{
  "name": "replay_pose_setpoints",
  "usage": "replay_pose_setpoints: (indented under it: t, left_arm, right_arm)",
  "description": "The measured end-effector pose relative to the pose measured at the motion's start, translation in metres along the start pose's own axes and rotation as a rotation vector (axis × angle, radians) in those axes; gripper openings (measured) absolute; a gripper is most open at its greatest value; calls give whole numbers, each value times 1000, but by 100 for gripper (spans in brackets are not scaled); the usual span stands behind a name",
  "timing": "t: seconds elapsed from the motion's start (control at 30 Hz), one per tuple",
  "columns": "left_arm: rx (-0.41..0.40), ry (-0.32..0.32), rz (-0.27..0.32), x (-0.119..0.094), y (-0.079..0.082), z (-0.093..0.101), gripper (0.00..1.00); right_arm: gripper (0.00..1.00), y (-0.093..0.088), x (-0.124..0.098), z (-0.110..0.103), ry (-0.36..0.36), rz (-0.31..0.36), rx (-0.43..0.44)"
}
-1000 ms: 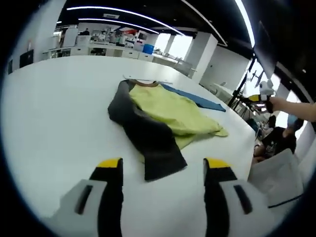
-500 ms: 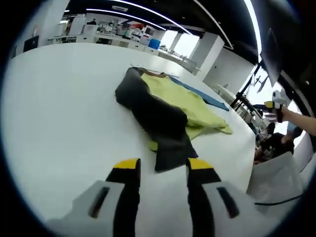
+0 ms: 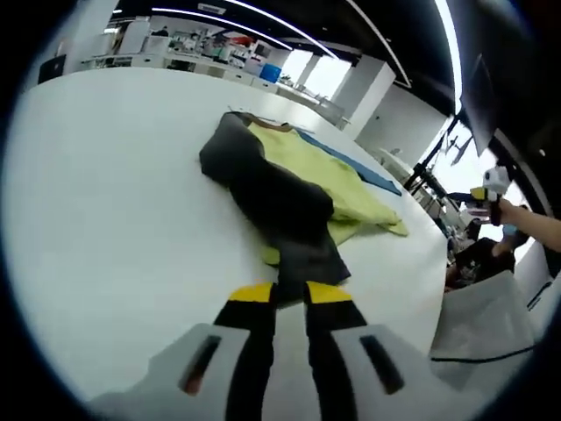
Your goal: Fold the garment on the visible template until the final outline fits inside the template.
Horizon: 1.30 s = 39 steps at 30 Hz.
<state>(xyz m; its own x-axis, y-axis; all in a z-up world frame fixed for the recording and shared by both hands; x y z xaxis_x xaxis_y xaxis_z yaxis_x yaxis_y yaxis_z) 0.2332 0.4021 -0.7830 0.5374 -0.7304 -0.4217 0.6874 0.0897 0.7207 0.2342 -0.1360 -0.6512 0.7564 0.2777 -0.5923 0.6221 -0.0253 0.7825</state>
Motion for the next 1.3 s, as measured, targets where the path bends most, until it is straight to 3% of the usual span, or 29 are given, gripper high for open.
replay_pose_setpoints:
  t: [0.07, 0.17, 0.4, 0.57, 0.7, 0.87, 0.97, 1.1, 1.3]
  left_arm:
    - [-15, 1, 9, -2, -1, -1, 0]
    - [-48, -4, 41, -7, 2, -2, 0]
    - [-13, 7, 52, -32, 21, -7, 0]
    - [17, 40, 55, -57, 35, -25, 0]
    - [7, 98, 90, -79, 42, -36, 0]
    - [-39, 216, 154, -112, 48, -75, 0]
    - [-49, 246, 171, -123, 56, -89, 0]
    - [-65, 302, 236, -137, 70, -112, 0]
    - [-63, 352, 261, -146, 85, -133, 0]
  right_arm:
    - [94, 0, 0, 0, -1, -4, 1]
    - [93, -1, 2, 0, 0, -7, 2]
    - [93, 1, 8, -8, 13, -9, -3]
    - [93, 6, 14, -13, 24, -3, -6]
    - [93, 8, 19, -13, 25, -15, -21]
    - [93, 10, 24, -15, 26, -19, -12]
    - [93, 12, 28, -18, 25, -29, -15]
    - [93, 15, 32, -23, 29, -28, -18]
    - [92, 24, 39, -34, 53, -28, -46]
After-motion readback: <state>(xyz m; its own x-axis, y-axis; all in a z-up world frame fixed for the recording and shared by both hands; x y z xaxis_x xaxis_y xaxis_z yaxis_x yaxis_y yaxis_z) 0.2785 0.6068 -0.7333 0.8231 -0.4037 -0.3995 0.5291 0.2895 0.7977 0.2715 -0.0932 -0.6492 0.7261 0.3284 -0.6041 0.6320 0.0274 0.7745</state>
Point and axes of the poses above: the point that each gripper's makers call its tool centre point, and the gripper's own axes: x roughly forward along the fingers, z roughly to its right, y roughly out of its top, the point moved 10 cm from there along -x, roughly backward along the fingers, and after that the axes turned 12 degrees about -y, right-handed, at the moved point
